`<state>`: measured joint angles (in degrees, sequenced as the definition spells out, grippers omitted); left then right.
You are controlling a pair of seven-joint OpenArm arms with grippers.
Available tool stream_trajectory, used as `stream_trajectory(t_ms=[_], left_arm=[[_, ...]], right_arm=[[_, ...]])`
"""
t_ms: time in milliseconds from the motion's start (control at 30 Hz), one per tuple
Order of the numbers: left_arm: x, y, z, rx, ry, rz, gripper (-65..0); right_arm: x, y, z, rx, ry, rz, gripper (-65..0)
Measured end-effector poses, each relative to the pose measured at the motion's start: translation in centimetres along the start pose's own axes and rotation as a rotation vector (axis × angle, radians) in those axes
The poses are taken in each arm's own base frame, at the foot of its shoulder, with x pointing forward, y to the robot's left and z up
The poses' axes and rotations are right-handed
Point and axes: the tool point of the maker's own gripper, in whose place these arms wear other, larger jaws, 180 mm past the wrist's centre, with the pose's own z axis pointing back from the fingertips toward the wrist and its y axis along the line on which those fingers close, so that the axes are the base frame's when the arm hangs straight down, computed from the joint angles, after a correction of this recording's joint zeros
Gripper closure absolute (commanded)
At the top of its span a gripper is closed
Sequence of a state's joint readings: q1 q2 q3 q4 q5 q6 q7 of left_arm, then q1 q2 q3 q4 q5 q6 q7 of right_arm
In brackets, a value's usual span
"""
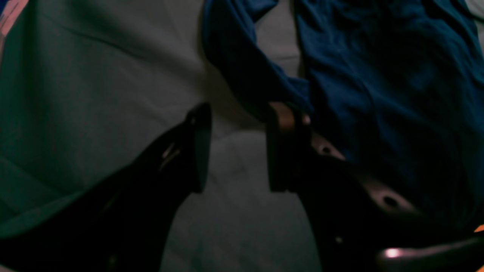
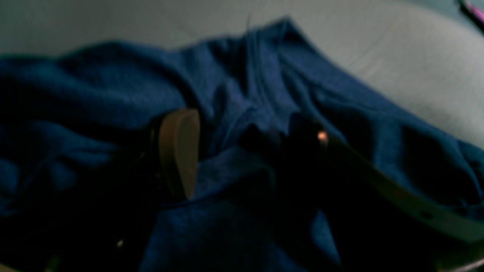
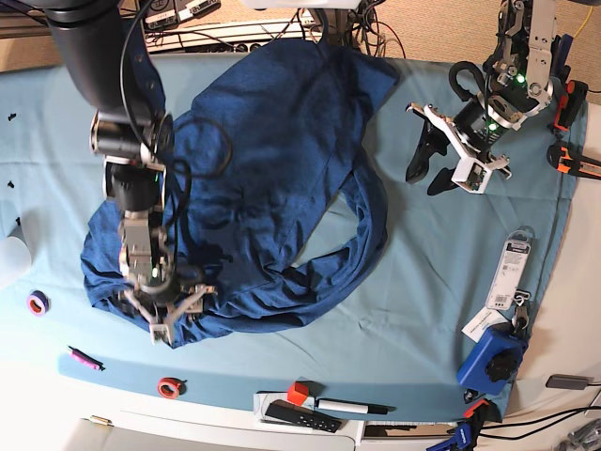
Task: Layout the t-shirt on the table in an organized manner, then fold the t-shirt properly
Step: 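Lower the right gripper onto the dark-blue t-shirt hem and grasp it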
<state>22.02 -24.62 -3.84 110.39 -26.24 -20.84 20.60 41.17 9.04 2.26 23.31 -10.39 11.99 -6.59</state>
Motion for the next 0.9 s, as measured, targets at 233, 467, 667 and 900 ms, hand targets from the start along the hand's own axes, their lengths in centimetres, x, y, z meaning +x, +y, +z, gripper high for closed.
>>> stream_trajectory(t_ms=[233, 467, 667, 900], left_arm=[[0.0, -1.1, 0.0, -0.062, -0.001, -0.020, -25.0], [0.0, -1.1, 0.0, -0.060, -0.001, -0.021, -25.0], [0.0, -1.1, 0.0, -0.061, -0.002, -0.020, -25.0], [-1.8, -5.0, 0.8, -0.276, 0.108, 0.054, -29.3]], right_arm=[[-0.7, -0.2, 0.2, -0.028, -0.041, 0.005, -27.9], [-0.9, -1.1, 0.3, -0.102, -0.043, 0.019, 0.0], [-0.9, -2.5, 0.6, -0.168, -0.060, 0.030, 0.0], [-0.9, -2.6, 0.6, -0.177, -0.068, 0.032, 0.0]])
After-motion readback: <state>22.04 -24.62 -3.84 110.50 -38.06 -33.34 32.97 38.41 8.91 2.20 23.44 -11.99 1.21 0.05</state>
